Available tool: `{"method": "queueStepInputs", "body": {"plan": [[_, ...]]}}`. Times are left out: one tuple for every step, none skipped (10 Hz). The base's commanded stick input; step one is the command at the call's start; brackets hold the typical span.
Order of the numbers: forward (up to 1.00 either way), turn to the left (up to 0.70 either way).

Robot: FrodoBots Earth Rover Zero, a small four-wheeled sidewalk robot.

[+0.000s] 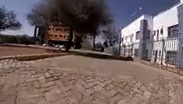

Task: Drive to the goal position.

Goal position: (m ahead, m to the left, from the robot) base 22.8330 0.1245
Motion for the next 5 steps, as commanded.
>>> {"method": "queueStepInputs", "body": {"plan": [[1.0,0.0],[1.0,0.0],[1.0,0.0],[1.0,0.0],[1.0,0.0]]}}
